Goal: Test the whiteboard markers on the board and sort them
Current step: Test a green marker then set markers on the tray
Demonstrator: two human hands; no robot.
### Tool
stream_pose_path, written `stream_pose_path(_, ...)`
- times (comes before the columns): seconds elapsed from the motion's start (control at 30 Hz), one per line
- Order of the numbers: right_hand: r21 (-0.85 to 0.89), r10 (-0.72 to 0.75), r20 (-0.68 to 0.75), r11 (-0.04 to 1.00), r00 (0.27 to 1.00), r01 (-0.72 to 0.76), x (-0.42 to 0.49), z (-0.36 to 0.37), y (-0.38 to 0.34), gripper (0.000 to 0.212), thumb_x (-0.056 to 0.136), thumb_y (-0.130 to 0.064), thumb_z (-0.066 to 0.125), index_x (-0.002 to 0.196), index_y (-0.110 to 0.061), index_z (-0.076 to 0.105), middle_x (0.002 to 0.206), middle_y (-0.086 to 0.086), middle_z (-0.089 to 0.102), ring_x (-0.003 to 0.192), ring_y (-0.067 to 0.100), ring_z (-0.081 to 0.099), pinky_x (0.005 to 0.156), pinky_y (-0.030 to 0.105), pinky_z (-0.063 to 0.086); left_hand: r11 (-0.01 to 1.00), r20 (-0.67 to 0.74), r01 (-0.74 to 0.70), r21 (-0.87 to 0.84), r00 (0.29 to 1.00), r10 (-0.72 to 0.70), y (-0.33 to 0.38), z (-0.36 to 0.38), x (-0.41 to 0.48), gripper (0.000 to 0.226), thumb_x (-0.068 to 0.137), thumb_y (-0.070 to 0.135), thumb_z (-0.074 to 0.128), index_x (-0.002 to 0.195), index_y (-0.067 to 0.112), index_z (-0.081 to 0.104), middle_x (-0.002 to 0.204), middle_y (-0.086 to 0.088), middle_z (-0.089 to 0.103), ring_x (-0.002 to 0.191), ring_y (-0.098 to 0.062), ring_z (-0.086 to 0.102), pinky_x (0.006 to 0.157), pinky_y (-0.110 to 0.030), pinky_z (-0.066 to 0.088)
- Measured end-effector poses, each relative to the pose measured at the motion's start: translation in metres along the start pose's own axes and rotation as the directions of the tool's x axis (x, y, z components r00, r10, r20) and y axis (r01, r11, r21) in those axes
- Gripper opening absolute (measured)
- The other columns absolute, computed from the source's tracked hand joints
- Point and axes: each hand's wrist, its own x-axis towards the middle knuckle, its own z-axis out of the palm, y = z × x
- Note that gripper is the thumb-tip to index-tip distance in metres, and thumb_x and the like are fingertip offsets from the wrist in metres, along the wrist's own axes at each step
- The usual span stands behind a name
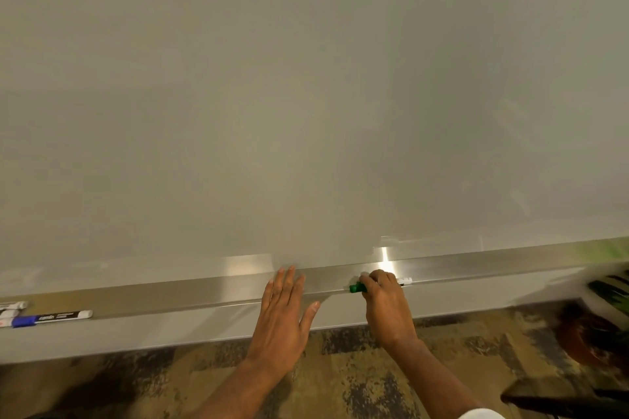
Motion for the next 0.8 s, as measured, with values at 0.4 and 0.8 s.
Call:
stream_pose_path(0.4,0.469,-0.025,-0.226,0.874,0.974,0.131,0.0,-0.046,-0.05,0.031,0.093,-0.029,0.064,0.124,-0.029,0.066,0.106,-0.012,0.064,0.099,0.011,0.056,0.083,0.031,0.053,0.855,-0.155,0.001,-0.518,0.983,-0.095,0.041,-0.055,0.007,0.049,0.104,0.051,0.039,0.151,0.036,0.044,0.155,0.021,0.04,0.145,0.007,0.029,0.117,-0.015,0.028)
stream_pose_path(0.8,0.974,-0.02,-0.078,0.211,0.997,0.081,-0.011,-0.191,-0.2,0.026,0.093,-0.021,0.067,0.118,-0.025,0.071,0.1,-0.002,0.076,0.091,0.021,0.069,0.083,0.036,0.057,0.236,-0.021,0.011,-0.972,0.991,-0.131,0.056,-0.233,-0.011,0.03,0.097,0.023,0.063,0.124,0.014,0.072,0.119,-0.005,0.075,0.114,-0.02,0.069,0.1,-0.035,0.053)
